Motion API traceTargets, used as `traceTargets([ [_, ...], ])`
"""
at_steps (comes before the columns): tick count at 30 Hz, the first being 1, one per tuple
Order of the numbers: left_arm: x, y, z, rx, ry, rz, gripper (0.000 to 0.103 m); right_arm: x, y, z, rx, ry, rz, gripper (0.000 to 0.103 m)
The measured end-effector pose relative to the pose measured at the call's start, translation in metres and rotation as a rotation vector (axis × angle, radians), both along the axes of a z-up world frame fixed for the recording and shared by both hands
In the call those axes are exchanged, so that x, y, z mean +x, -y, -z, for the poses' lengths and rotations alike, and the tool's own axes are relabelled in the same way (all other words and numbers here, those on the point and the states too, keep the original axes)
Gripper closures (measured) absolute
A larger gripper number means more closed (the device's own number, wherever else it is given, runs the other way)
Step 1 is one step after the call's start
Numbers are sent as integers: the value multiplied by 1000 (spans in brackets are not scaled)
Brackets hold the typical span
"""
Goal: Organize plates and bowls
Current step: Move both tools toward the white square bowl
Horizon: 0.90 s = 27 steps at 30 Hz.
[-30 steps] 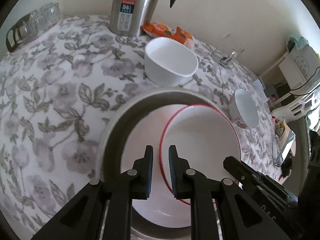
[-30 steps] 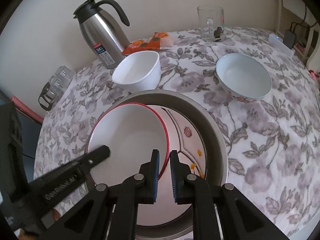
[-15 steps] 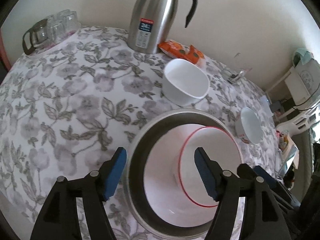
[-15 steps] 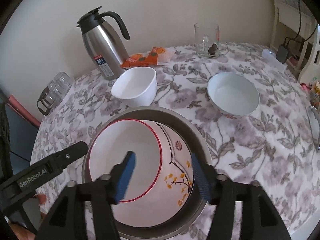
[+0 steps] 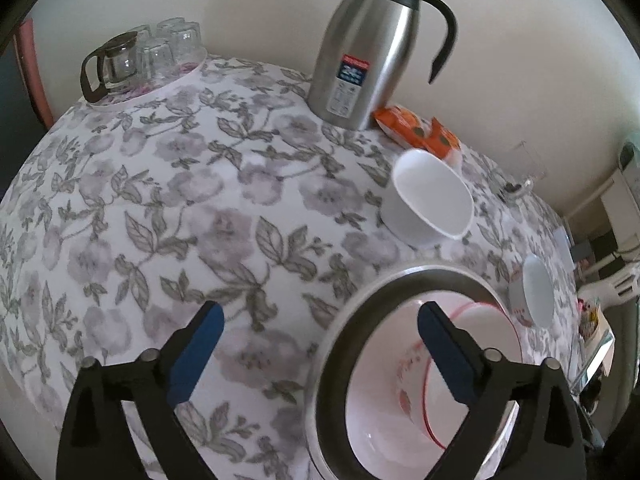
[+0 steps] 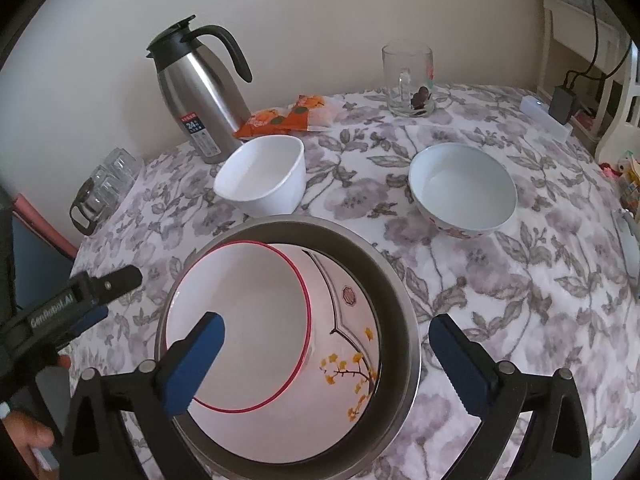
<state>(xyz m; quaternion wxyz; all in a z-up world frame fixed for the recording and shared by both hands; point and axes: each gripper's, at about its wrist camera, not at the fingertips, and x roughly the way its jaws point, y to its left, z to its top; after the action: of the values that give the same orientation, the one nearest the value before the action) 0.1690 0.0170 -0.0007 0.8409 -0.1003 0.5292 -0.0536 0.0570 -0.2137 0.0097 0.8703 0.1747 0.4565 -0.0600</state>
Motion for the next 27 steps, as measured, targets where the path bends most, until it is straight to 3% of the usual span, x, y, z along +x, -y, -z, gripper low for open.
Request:
traceTargets([
  [12, 39, -30, -15, -82, 104, -88, 5, 12, 8, -11, -12, 54, -4, 0],
  [17, 48, -32, -20, -101, 141, -81, 5, 20, 14, -21, 2, 94, -19, 0],
  [19, 53, -28, -19, -100, 124, -56, 5, 28, 19, -26, 17, 104, -32, 0],
  [22, 65, -17, -14, -34, 61, -16, 5, 40, 26, -32, 54, 138, -62, 0],
  [27, 88, -1, -6, -6, 39, 71, 5, 73, 44, -38, 111, 133, -89, 0],
])
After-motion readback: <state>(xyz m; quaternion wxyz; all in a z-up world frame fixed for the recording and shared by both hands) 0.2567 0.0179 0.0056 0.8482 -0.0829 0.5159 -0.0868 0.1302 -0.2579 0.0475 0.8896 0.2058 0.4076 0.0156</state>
